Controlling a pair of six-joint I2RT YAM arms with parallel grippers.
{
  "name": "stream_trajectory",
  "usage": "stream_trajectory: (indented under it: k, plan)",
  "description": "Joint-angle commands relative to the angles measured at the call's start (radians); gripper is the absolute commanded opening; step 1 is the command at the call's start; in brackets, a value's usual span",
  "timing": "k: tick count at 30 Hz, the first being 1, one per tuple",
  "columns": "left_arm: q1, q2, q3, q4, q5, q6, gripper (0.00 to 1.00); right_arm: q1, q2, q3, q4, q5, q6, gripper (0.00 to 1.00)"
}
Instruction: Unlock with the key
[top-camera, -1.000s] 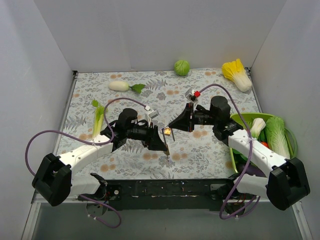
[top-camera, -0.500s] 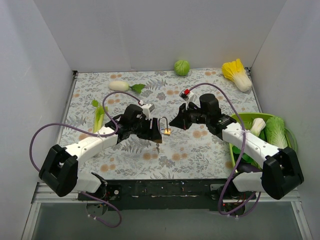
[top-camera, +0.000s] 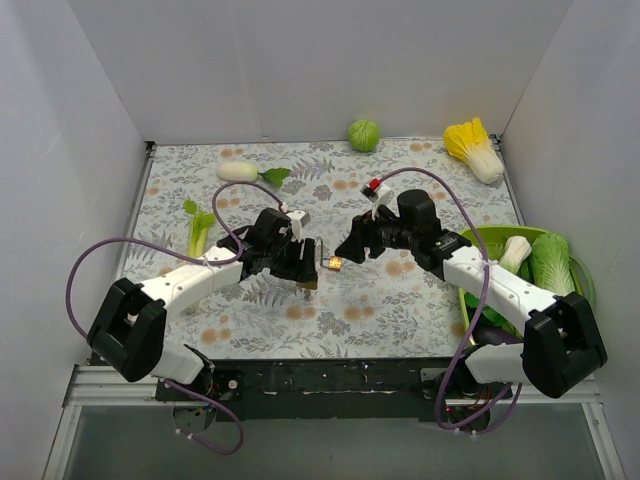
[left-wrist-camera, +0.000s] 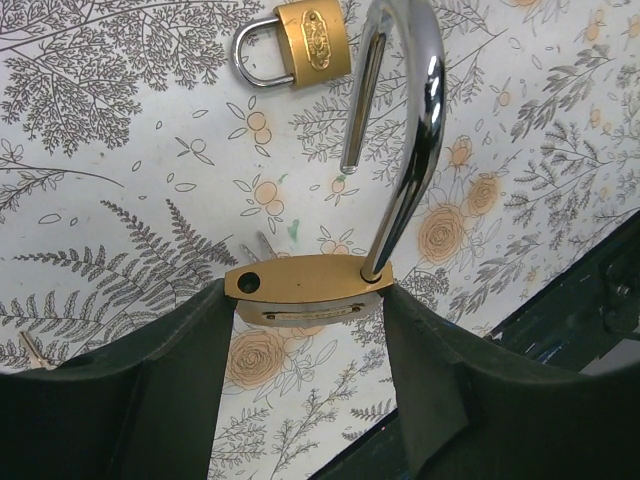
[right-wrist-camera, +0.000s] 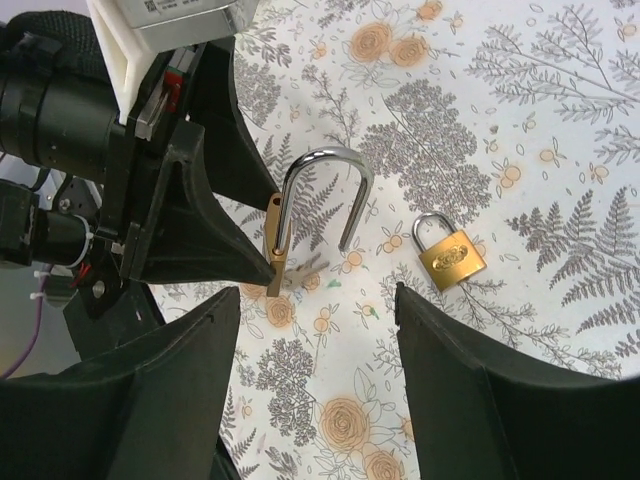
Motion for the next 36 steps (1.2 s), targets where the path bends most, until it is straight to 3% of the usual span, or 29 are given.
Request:
stream_trajectory:
  k: [1,17,31,36]
  plan:
    - [0.023,0.041,0.101,-0.027,0.009,0.033,0.0,-0.003,-0.031,-0.038,0.04,0.06,0.016,0.71]
    - [0.231,0.444,0.395,-0.205,0.148,0.078,0.0,-0.027,-0.119,-0.154,0.031,0.1,0.017,0.72]
    - [0.308,0.744,0.764,-0.396,-0.075,0.127,0.0,-0.05,-0.185,-0.236,0.008,0.113,-0.009,0.73]
    - [0.308,0.785,0.837,-0.429,-0.279,0.133,0.0,-0.062,-0.2,-0.26,0.001,0.113,-0.018,0.73]
